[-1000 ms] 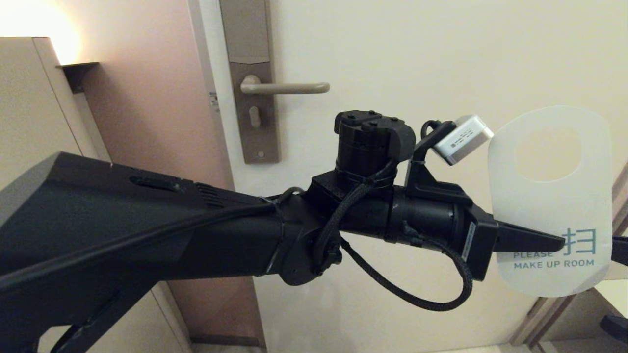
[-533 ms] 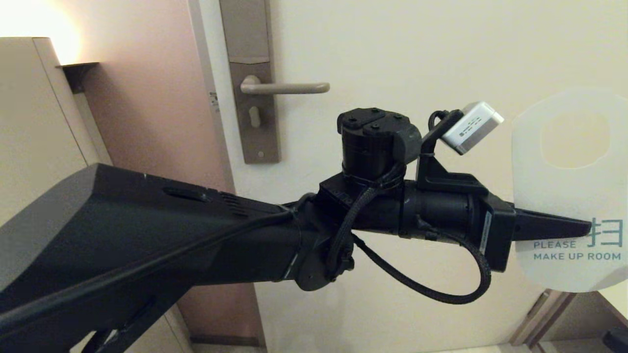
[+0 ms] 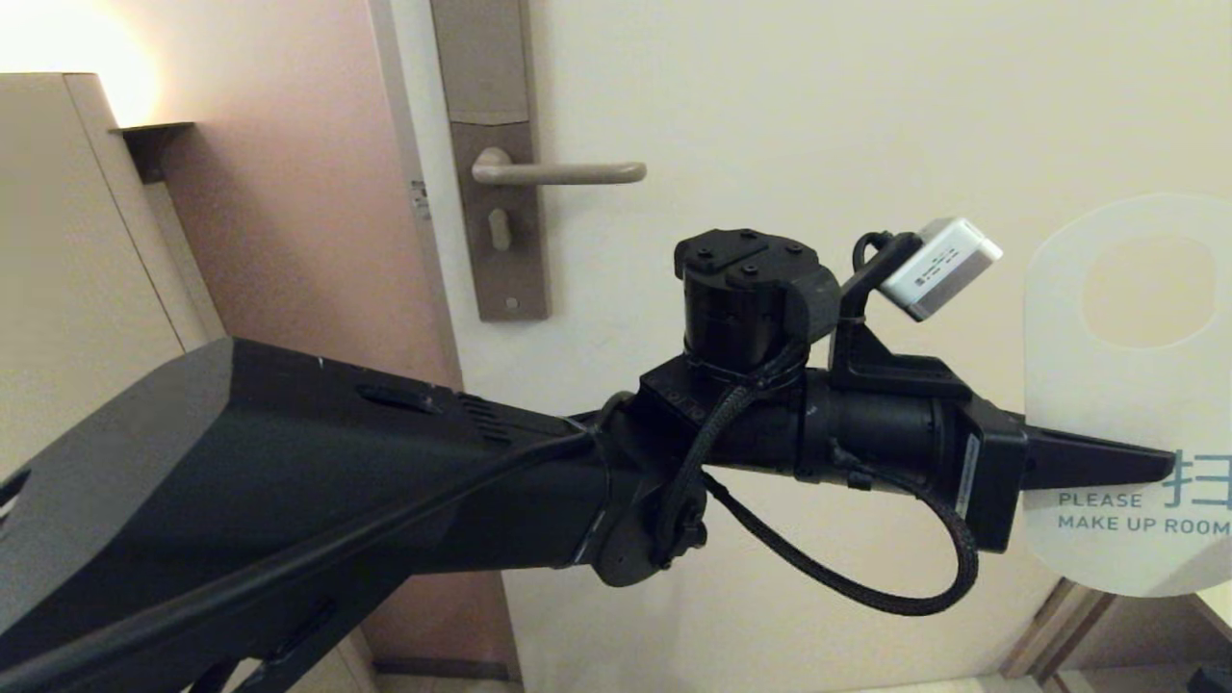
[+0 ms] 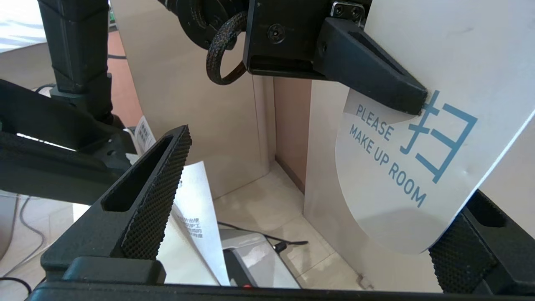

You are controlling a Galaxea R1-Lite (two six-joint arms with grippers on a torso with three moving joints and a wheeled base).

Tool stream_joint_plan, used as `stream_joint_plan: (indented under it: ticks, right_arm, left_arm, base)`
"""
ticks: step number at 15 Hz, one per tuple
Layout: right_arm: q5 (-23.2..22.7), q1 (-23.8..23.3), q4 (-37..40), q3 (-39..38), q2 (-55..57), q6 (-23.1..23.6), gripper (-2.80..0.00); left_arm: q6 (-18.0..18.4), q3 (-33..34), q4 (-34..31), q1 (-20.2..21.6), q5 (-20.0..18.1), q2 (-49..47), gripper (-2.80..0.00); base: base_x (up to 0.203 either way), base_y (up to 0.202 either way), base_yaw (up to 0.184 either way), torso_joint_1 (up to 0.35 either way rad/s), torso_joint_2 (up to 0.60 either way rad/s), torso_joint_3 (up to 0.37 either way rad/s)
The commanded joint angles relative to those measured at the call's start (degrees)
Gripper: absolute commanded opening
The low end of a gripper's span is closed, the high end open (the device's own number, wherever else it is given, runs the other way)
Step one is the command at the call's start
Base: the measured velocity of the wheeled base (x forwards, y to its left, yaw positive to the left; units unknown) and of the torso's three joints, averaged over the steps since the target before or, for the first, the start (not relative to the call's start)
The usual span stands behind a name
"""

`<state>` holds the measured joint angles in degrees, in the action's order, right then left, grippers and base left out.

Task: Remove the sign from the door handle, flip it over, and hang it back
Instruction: Hand it to the other hand

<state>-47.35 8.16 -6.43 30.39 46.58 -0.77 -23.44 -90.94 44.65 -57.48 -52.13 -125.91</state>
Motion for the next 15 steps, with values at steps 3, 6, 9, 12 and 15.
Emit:
stream_joint_plan:
  ticks: [3,6,9,12,15]
  right_arm:
    - [-0.2,0.0,0.1,-0.4,-0.8,0.0,0.00]
    - [-0.2,0.0,0.3,-0.6,-1.5,-0.2,0.00]
    - [0.1,0.0,0.6,-0.8,-2.9,-3.8,0.00]
    - [0.2,0.0,0.5,-1.6,-3.8,-4.0,0.00]
    - [0.2,0.0,0.6,-1.7,-3.7,-4.0,0.00]
  left_arm:
    - [0.0,0.2,0.3,-0.7,0.1,0.0,-2.80]
    - [0.1,0.2,0.3,-1.5,2.2,0.1,-2.80]
    - [0.1,0.1,0.3,-2.7,5.0,0.1,-2.80]
    - [-0.1,0.0,0.3,-3.1,5.0,0.3,-2.80]
    - [-0.1,0.1,0.3,-3.1,5.0,0.3,-2.80]
  base:
    - [0.000,0.000,0.000,0.000,0.00,0.000]
    - [0.000,0.000,0.000,0.000,0.00,0.000]
    - [0.000,0.000,0.000,0.000,0.00,0.000]
    - [0.000,0.000,0.000,0.000,0.00,0.000]
    - [0.000,0.000,0.000,0.000,0.00,0.000]
